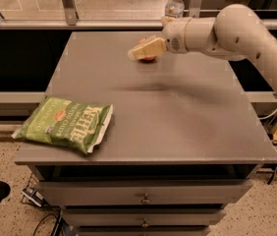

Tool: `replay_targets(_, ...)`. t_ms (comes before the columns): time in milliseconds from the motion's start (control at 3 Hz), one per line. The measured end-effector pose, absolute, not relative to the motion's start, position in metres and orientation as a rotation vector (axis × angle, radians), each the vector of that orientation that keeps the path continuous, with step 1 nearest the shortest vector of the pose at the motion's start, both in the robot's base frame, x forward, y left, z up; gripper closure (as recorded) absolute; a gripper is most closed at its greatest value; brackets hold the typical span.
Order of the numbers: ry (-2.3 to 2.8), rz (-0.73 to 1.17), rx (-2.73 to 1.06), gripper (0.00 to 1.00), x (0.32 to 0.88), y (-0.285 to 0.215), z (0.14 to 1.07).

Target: Move apple near green jalapeno chip bag

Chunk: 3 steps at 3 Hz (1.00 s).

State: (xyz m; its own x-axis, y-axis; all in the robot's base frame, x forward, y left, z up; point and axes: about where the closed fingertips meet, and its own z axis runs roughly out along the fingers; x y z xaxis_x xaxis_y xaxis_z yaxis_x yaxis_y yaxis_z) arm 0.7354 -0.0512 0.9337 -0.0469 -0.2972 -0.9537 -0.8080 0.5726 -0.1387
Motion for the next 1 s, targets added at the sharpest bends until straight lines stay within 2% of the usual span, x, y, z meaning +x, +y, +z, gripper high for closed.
replay_targets(1000, 1.607, 0.620, -0.905, 0.01, 0.790, -0.020, 0.873)
